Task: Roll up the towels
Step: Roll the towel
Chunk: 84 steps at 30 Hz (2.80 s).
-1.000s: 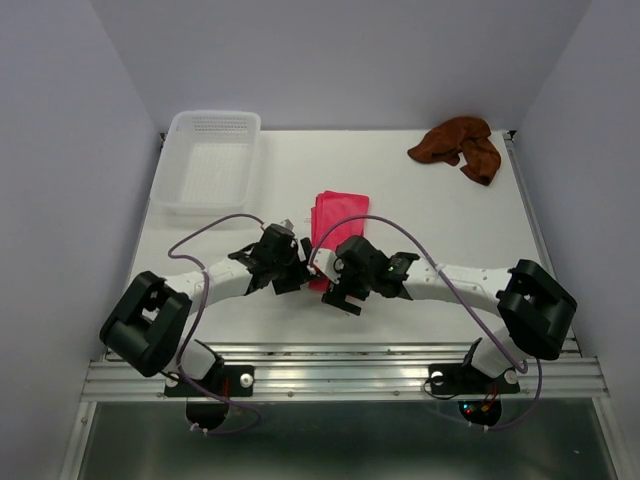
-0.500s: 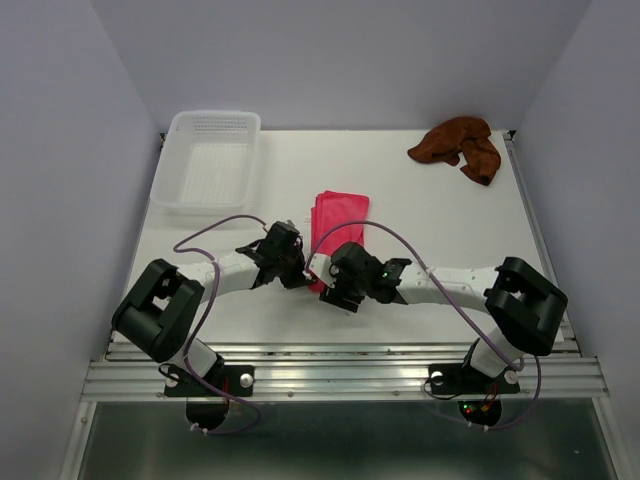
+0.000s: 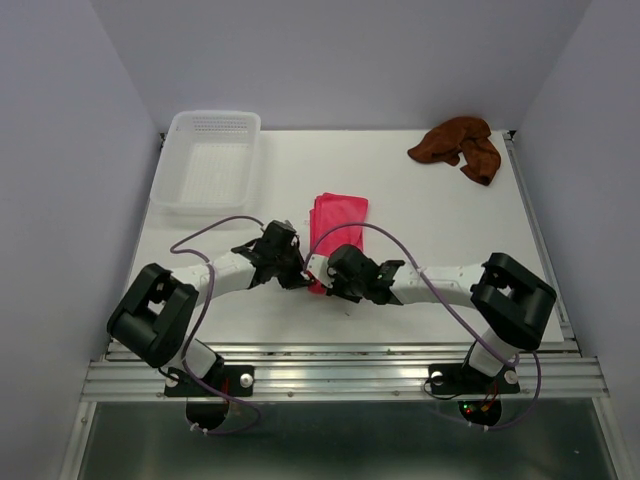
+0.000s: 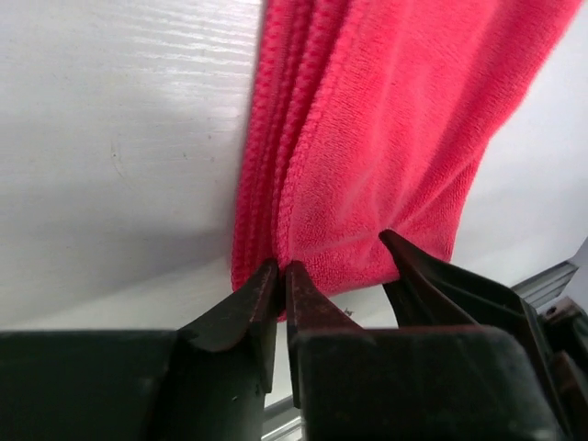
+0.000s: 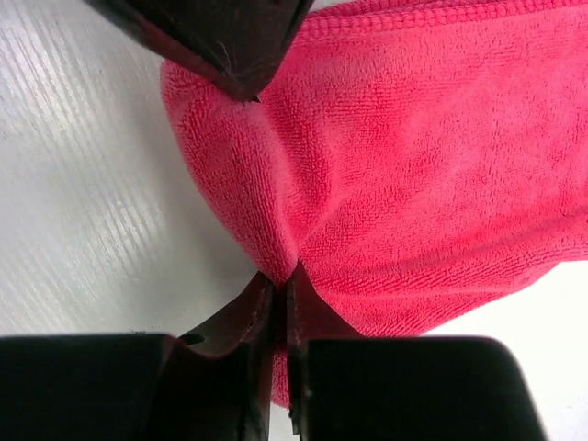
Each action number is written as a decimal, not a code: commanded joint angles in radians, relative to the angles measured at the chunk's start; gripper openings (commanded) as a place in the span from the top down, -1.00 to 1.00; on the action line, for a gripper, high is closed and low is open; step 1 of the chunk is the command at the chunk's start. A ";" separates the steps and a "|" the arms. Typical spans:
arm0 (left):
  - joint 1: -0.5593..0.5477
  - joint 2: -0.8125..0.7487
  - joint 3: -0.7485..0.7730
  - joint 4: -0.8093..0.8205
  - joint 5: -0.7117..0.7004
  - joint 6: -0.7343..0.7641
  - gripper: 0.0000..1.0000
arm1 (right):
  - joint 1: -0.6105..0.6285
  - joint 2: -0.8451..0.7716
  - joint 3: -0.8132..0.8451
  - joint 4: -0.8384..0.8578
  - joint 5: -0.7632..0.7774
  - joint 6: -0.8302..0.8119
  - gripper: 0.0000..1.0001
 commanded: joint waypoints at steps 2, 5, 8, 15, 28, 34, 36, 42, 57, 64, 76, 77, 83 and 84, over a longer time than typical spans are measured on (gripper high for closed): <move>0.007 -0.137 0.024 -0.025 -0.025 0.012 0.21 | 0.004 -0.023 0.076 -0.042 -0.026 0.054 0.90; 0.010 -0.189 0.031 -0.052 -0.066 0.018 -0.28 | 0.004 -0.046 0.127 -0.104 -0.139 0.093 0.91; 0.014 -0.217 0.045 -0.075 -0.078 0.058 -0.53 | -0.008 -0.044 0.150 -0.124 -0.195 0.086 0.91; 0.030 -0.229 0.093 -0.161 -0.158 0.099 -0.74 | -0.155 0.046 0.327 -0.214 -0.390 0.101 0.99; 0.143 -0.219 0.088 -0.097 -0.122 0.161 -0.97 | -0.353 0.293 0.532 -0.395 -0.730 0.129 0.92; 0.140 -0.225 0.005 0.079 0.047 0.274 -0.98 | -0.396 0.345 0.584 -0.461 -0.761 0.170 0.83; 0.138 -0.229 -0.016 0.101 0.081 0.288 -0.98 | -0.408 0.350 0.587 -0.463 -0.755 0.181 0.79; 0.135 -0.219 -0.050 0.119 0.055 0.308 -0.98 | -0.442 0.387 0.618 -0.483 -0.746 0.186 0.65; 0.125 -0.024 0.024 0.253 0.038 0.279 -0.82 | -0.442 0.365 0.628 -0.550 -0.723 -0.031 -0.12; 0.126 0.102 0.100 0.250 0.021 0.254 -0.37 | -0.442 0.203 0.475 -0.432 -0.543 -0.049 -0.34; 0.117 0.143 0.093 0.257 0.070 0.253 0.00 | -0.332 -0.148 0.198 -0.176 -0.339 -0.017 -0.68; 0.112 0.140 0.094 0.256 0.070 0.253 0.00 | -0.301 -0.155 0.182 -0.146 -0.319 -0.020 -0.70; 0.111 0.154 0.117 0.201 0.038 0.241 0.01 | -0.100 -0.083 0.159 -0.112 -0.115 -0.060 -0.68; 0.111 0.156 0.120 0.195 0.035 0.236 0.06 | -0.085 -0.069 0.160 -0.112 -0.063 -0.067 -0.68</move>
